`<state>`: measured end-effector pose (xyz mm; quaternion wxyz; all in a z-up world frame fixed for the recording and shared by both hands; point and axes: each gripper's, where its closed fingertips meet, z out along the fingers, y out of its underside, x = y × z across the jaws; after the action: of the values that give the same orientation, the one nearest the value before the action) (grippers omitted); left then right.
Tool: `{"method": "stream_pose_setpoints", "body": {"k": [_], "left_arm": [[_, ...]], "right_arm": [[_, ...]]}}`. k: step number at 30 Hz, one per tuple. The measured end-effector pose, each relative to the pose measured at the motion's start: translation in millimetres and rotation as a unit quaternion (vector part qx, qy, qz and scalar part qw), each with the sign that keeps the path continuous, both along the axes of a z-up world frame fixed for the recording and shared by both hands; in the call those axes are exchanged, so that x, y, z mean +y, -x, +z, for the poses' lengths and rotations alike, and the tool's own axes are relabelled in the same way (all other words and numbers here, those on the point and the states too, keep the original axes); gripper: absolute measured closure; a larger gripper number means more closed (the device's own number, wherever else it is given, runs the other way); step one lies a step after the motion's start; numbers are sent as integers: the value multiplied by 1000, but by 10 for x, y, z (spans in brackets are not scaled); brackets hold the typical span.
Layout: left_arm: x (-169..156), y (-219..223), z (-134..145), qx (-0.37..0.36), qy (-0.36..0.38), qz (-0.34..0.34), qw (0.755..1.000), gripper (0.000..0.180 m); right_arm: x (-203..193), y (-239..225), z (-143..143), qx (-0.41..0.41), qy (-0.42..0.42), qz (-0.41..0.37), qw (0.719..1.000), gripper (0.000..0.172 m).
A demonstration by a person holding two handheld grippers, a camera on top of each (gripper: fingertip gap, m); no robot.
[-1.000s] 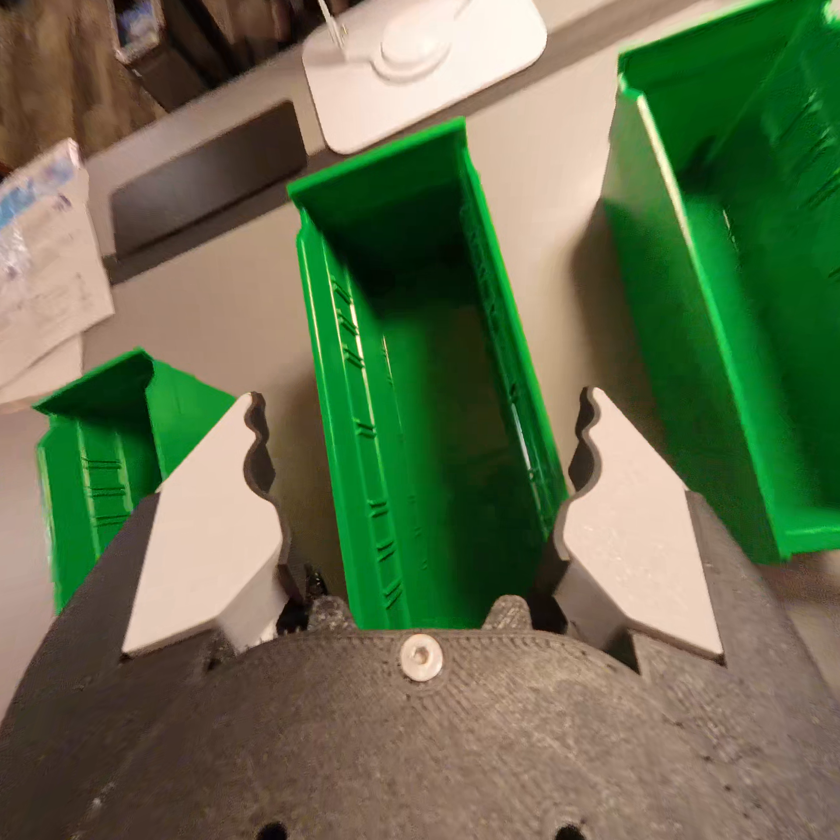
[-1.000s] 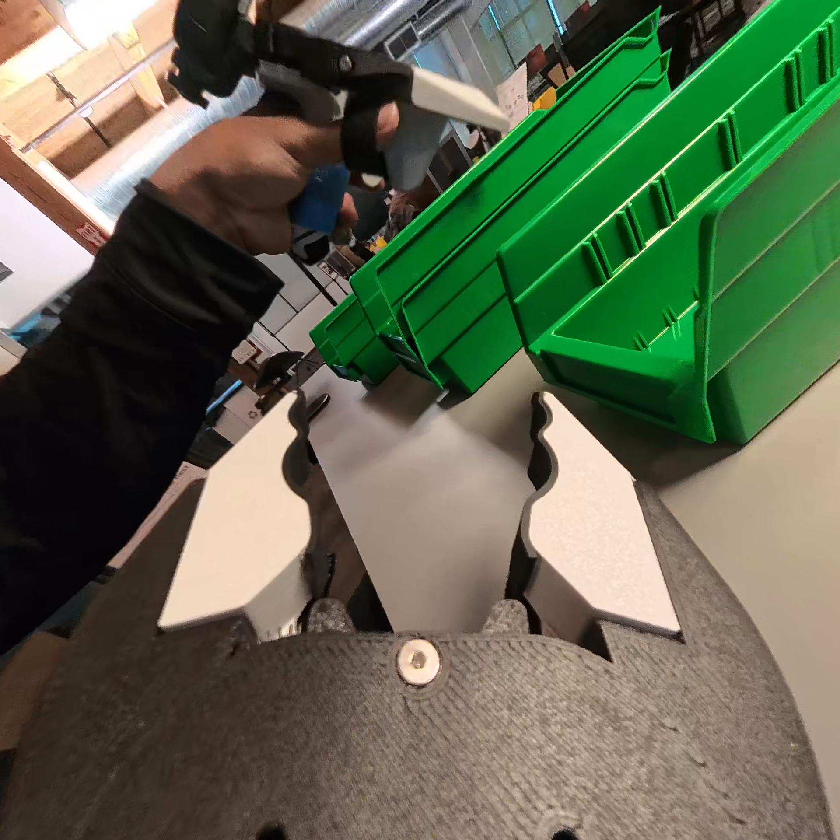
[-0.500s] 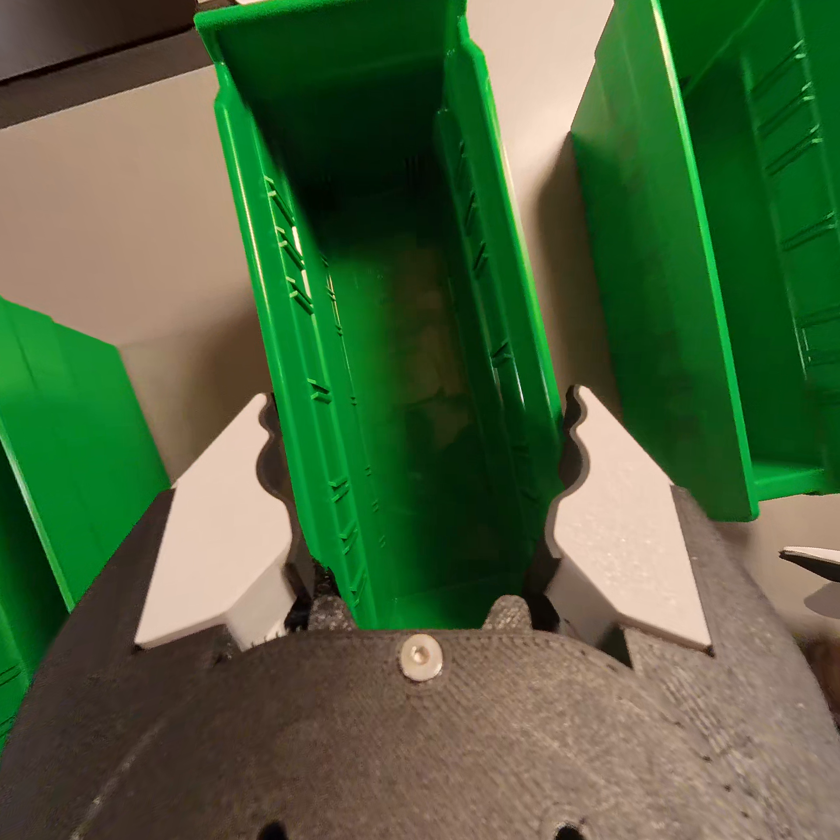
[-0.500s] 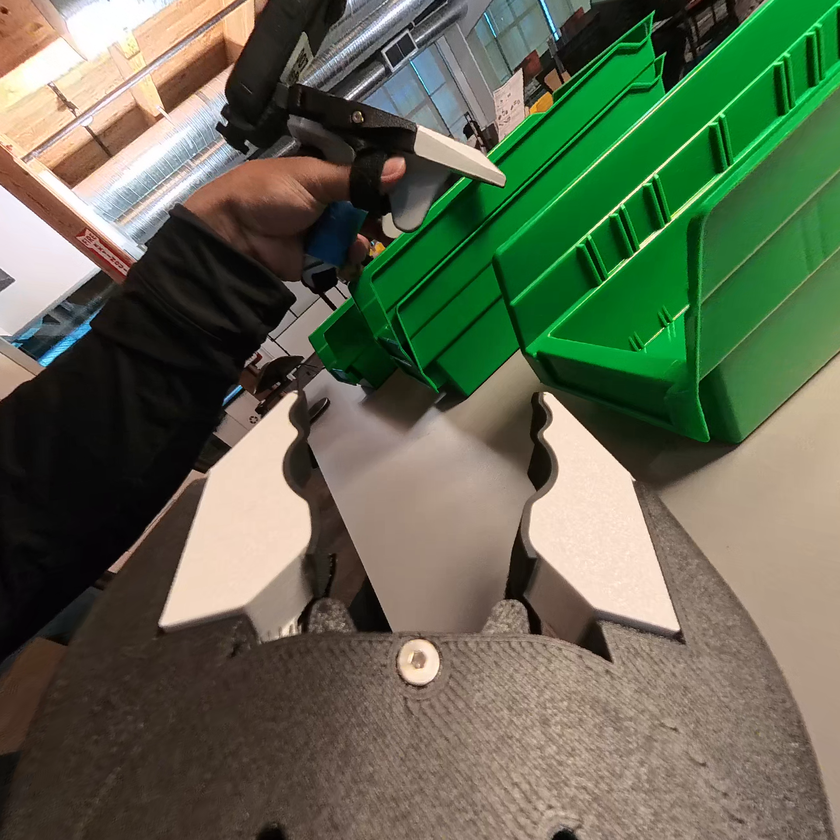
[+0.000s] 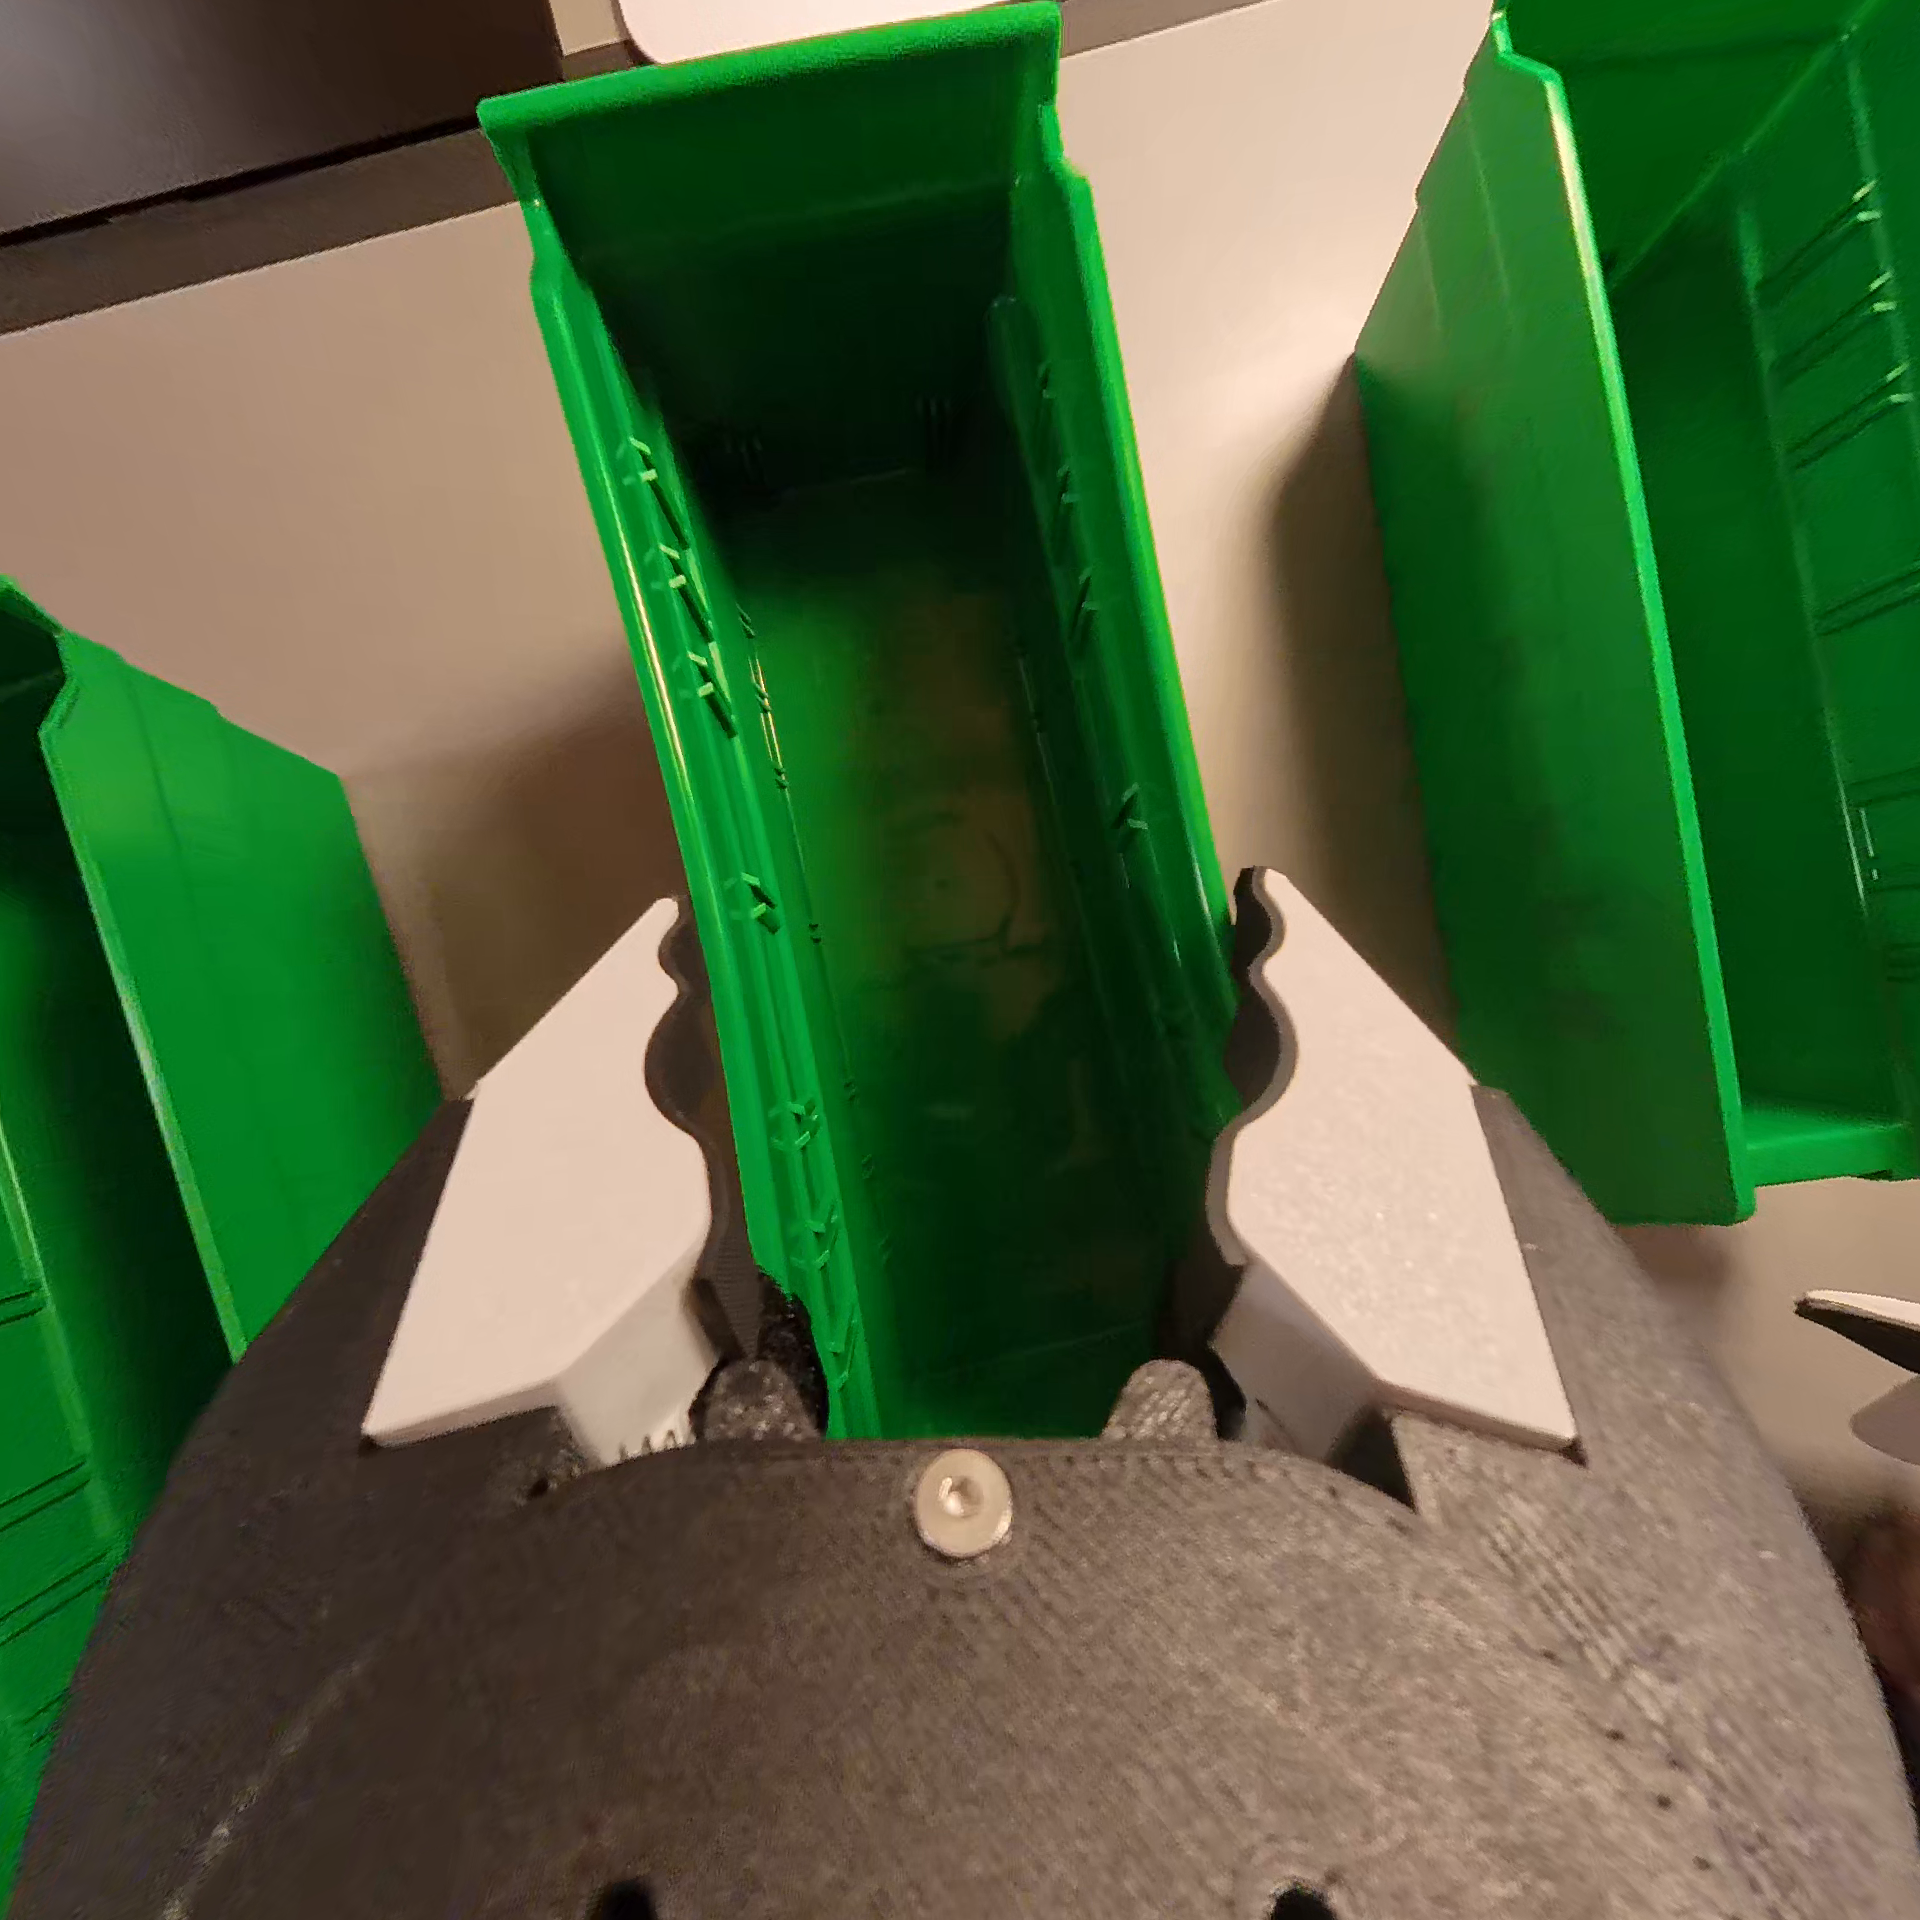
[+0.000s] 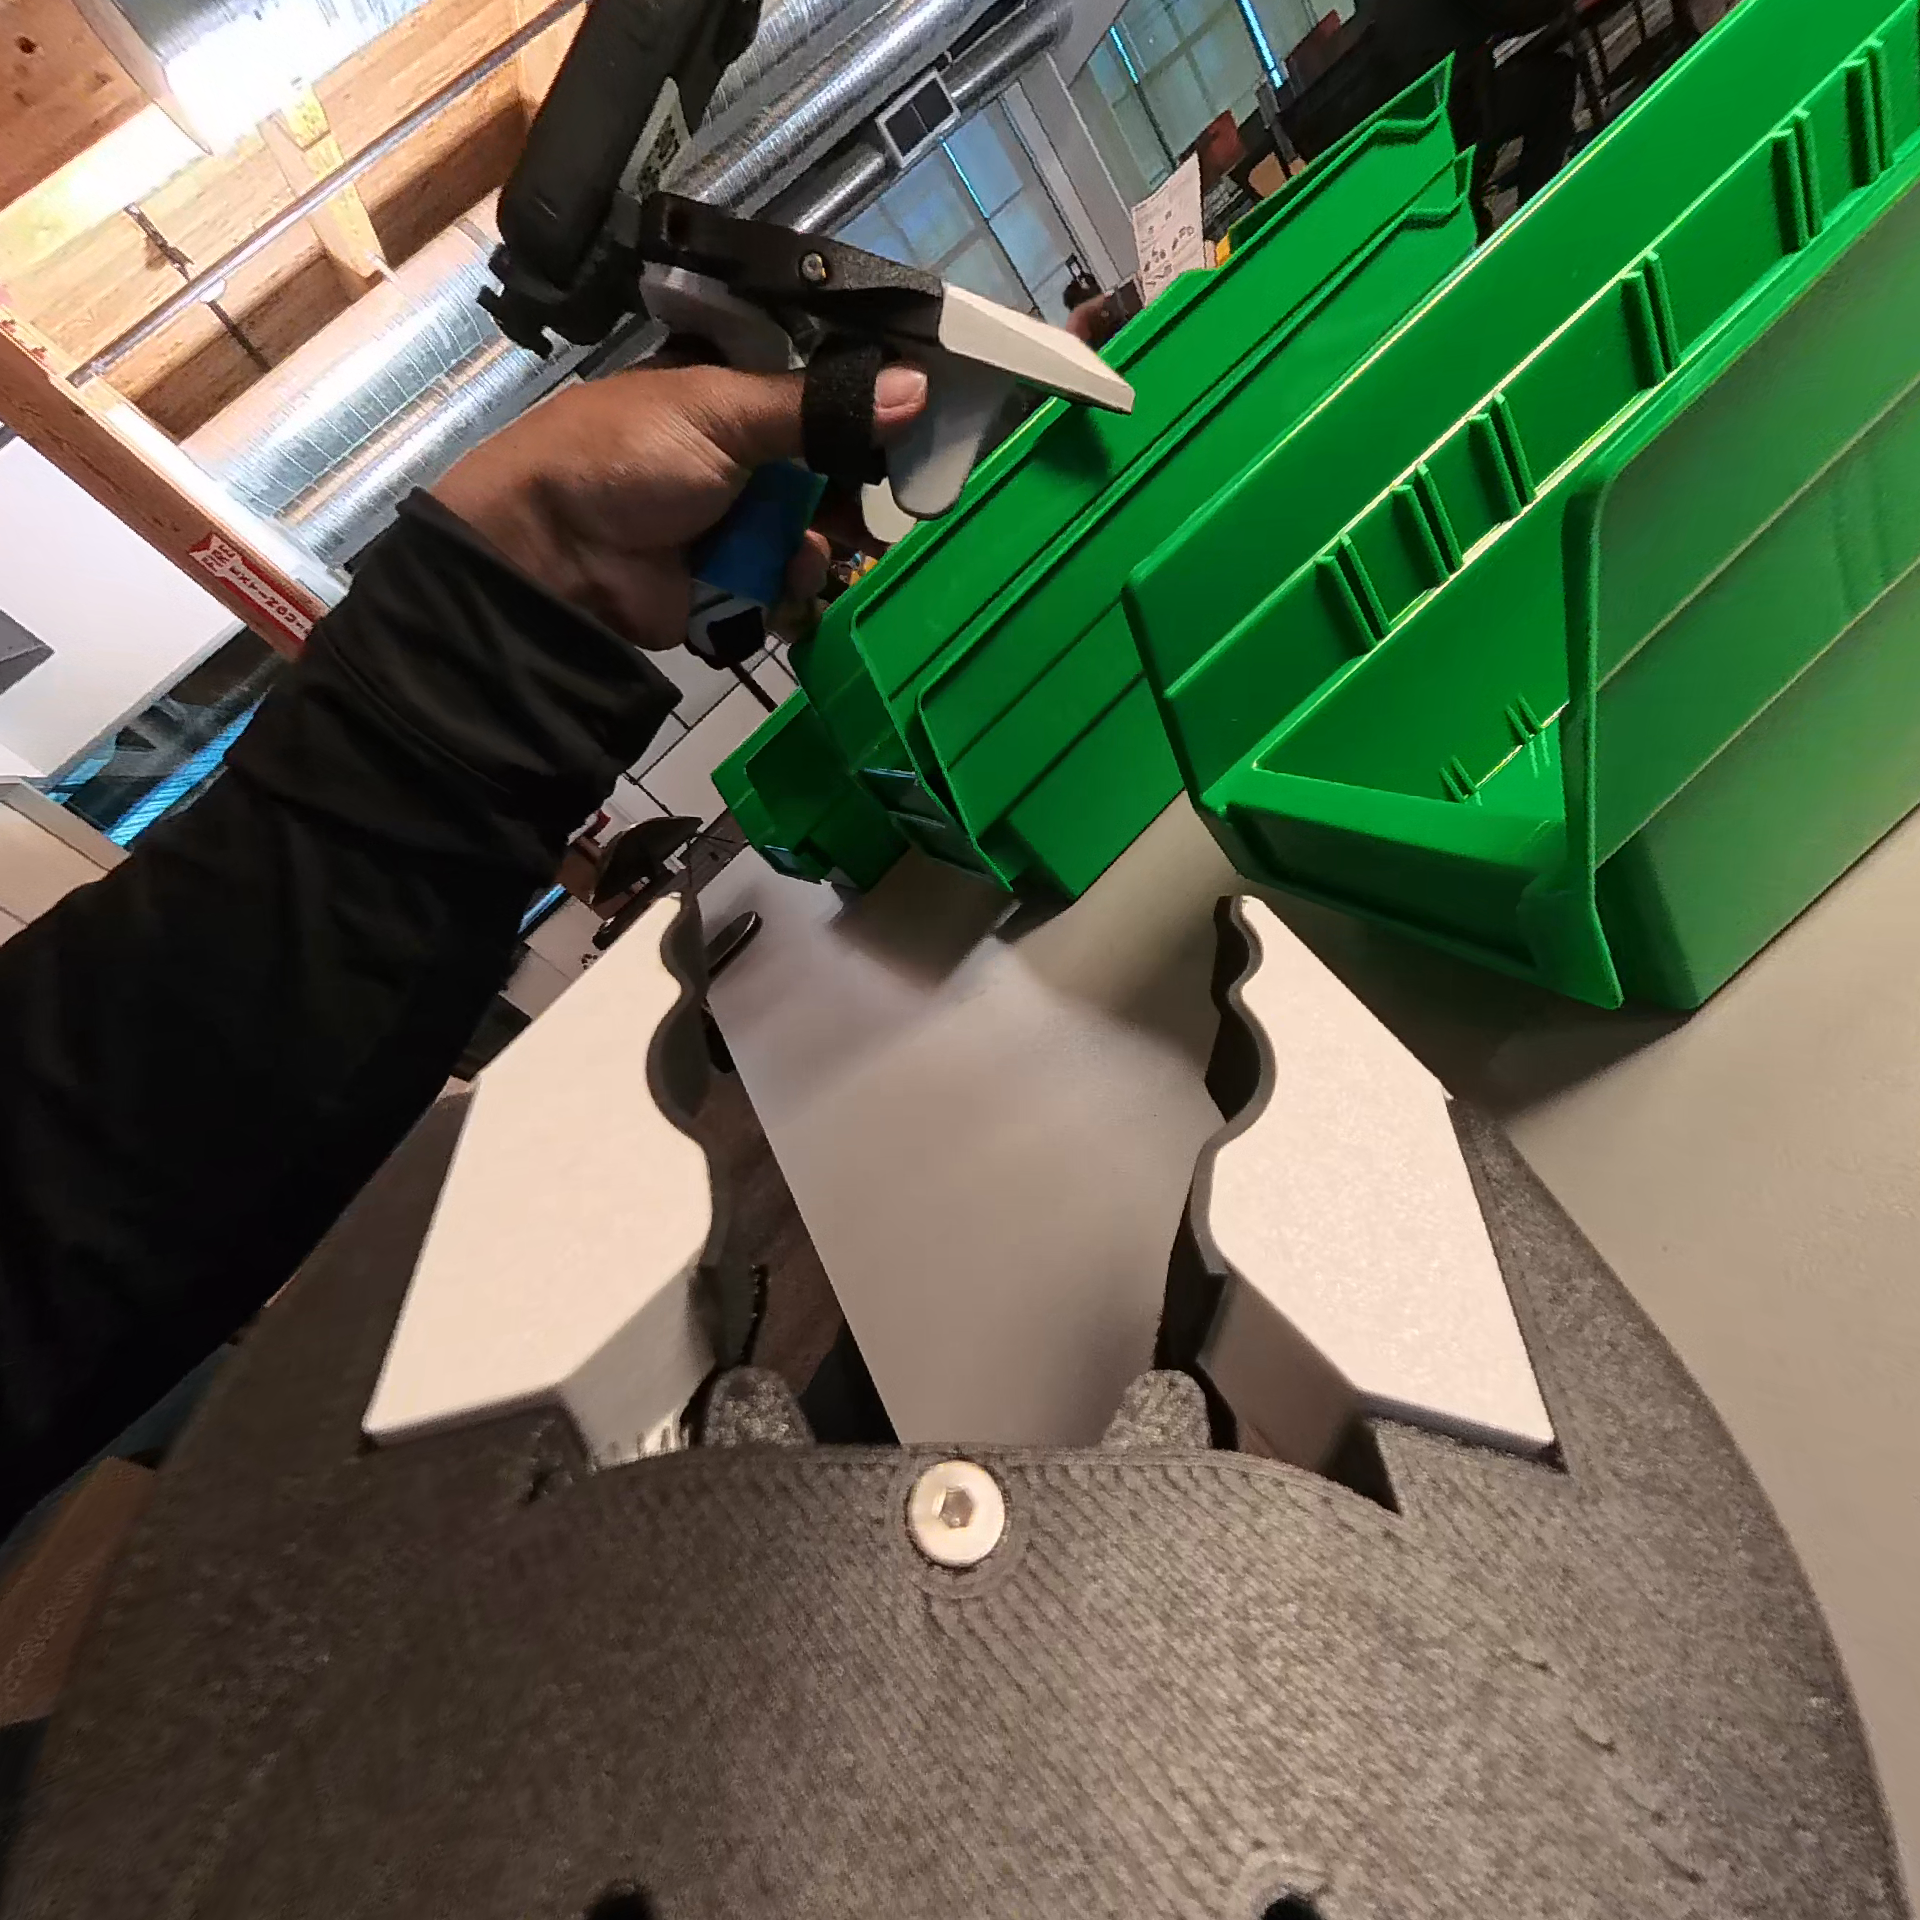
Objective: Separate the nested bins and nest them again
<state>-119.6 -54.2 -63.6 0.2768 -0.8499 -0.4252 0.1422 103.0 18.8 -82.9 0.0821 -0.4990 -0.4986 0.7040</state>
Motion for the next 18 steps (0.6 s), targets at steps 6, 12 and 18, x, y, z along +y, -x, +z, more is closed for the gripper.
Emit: {"method": "stream_pose_setpoints", "body": {"k": [6,12,18], "left_arm": [[-55,17,78,9,-3,5,1000,81],[-91,13,317,27,-14,5,1000,80],[-34,-76,909,68,-47,-3,997,80]], "right_arm": [[3,-2,5,1,2,0,1000,73],[4,-1,6,1,2,0,1000,73],[5,2,6,0,3,0,1000,73]]}}
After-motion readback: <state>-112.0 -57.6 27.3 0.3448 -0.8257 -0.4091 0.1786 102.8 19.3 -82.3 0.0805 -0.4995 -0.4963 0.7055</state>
